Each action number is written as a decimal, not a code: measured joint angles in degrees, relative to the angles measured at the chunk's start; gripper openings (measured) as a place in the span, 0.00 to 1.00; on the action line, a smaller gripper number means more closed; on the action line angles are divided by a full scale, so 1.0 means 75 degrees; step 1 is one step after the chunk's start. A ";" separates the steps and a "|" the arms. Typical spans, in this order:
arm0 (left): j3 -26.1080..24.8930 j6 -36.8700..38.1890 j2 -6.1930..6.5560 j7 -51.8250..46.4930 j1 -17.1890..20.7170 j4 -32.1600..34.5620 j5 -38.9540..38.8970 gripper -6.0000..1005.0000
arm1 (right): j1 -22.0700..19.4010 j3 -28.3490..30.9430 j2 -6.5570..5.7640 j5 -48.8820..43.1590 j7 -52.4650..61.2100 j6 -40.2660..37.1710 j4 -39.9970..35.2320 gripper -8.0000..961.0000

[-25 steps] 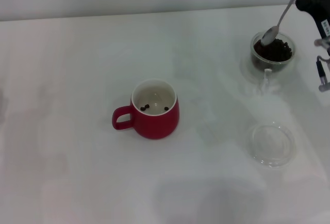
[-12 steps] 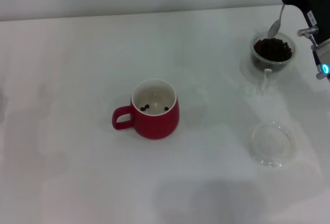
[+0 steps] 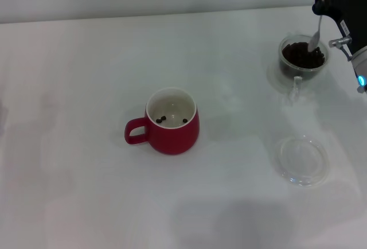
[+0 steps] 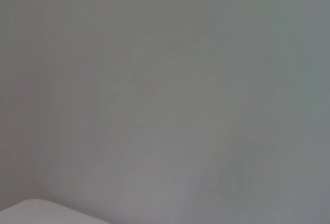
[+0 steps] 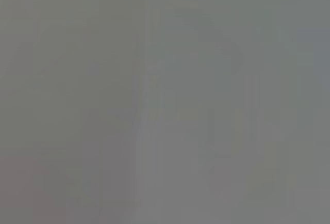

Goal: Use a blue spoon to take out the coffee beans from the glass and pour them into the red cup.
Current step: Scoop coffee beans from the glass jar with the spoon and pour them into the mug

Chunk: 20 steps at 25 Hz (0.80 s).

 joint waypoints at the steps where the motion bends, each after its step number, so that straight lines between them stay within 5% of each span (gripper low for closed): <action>1: 0.0000 0.0015 0.0000 0.0000 0.0001 0.0000 0.0001 0.88 | -0.0003 0.0015 -0.0001 0.0001 -0.0073 0.0067 -0.0001 0.17; 20: -0.0001 0.0175 0.0000 0.0000 0.0001 -0.0046 0.0048 0.88 | -0.0026 0.0020 0.0005 -0.0052 -0.0636 0.0696 0.0000 0.17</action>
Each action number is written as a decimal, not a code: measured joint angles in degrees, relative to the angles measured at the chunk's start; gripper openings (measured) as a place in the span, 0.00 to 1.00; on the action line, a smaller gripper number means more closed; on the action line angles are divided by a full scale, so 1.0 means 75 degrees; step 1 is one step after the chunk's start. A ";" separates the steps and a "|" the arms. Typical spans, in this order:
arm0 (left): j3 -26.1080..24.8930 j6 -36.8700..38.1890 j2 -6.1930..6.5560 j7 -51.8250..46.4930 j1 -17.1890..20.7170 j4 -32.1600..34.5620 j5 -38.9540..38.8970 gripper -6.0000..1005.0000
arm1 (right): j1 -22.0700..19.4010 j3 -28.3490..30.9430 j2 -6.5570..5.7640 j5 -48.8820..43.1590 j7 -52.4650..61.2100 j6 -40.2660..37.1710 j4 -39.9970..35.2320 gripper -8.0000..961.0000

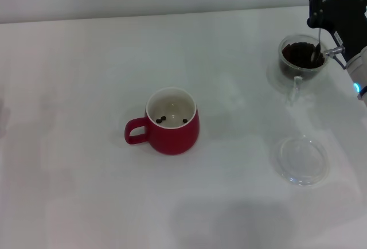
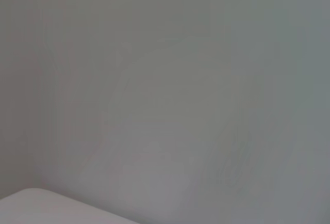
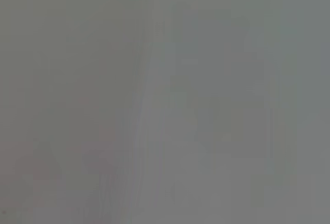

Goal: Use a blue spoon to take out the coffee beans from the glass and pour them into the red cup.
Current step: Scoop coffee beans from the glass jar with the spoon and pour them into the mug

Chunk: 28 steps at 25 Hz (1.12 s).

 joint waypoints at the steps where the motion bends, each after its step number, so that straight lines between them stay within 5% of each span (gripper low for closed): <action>1: 0.0000 0.0000 0.0000 0.0000 -0.0001 0.0000 0.0000 0.88 | 0.0001 -0.0004 0.0002 -0.0001 0.0000 0.0000 0.0010 0.17; 28: 0.0000 0.0000 0.0005 0.0004 0.0004 0.0065 -0.0009 0.88 | -0.0049 0.0496 0.0007 0.0034 0.0077 0.0553 0.0326 0.17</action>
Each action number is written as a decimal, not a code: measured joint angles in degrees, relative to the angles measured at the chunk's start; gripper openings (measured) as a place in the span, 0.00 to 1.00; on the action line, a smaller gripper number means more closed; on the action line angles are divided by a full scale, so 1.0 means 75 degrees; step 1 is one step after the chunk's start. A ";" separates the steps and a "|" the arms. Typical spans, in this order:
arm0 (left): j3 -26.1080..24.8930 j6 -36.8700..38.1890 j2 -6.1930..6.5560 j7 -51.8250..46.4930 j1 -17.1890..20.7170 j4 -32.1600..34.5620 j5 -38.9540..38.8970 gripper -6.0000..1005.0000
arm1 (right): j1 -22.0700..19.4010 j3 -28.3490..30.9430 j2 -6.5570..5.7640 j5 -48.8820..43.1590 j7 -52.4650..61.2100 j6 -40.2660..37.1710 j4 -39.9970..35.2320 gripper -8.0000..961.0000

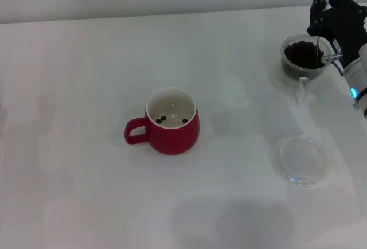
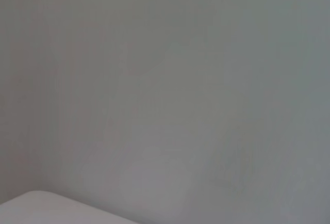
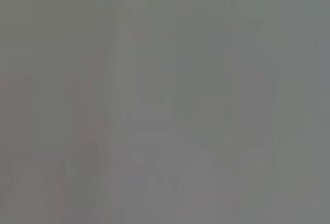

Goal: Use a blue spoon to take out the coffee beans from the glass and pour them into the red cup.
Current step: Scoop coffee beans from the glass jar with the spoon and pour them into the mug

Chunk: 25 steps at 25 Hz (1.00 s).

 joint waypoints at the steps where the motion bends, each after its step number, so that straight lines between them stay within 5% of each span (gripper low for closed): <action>1: 0.0000 0.0000 0.0005 0.0003 0.0009 0.0005 -0.0006 0.88 | -0.0001 0.0000 0.0000 0.0006 0.0002 -0.0025 0.0027 0.17; 25: 0.0000 -0.0015 0.0007 0.0020 0.0042 0.0111 -0.0015 0.88 | -0.0159 0.0867 -0.0013 0.0019 0.0495 0.0121 0.0660 0.17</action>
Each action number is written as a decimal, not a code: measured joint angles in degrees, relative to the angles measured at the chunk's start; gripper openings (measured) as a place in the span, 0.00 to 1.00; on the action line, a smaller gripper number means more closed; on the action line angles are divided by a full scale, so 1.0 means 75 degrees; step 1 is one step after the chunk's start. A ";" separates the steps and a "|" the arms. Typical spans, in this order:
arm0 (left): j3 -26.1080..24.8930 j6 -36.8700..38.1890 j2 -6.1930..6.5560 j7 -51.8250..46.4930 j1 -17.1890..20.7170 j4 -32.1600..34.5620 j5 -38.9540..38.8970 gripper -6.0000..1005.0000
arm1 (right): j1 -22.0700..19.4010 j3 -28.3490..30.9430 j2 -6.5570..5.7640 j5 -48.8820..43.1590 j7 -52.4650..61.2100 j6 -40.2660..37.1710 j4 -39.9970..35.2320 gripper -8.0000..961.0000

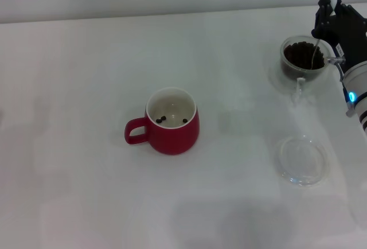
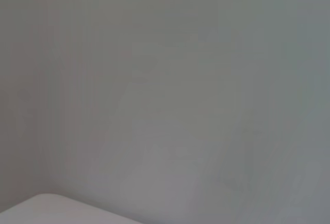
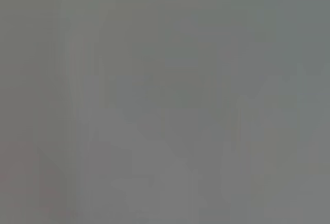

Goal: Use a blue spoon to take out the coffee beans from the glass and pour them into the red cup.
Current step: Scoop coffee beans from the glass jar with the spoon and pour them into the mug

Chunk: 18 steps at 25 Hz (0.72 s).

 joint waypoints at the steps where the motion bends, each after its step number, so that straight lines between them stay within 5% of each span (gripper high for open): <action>1: 0.0000 -0.0005 0.0000 0.0000 0.0000 0.0000 0.0000 0.88 | -0.0002 0.0000 -0.0003 0.0000 0.0102 0.0030 -0.0002 0.17; 18: -0.0011 -0.0027 0.0000 -0.0013 -0.0017 0.0075 0.0017 0.88 | 0.0001 0.0290 -0.0019 0.0000 0.0715 0.0205 -0.0068 0.17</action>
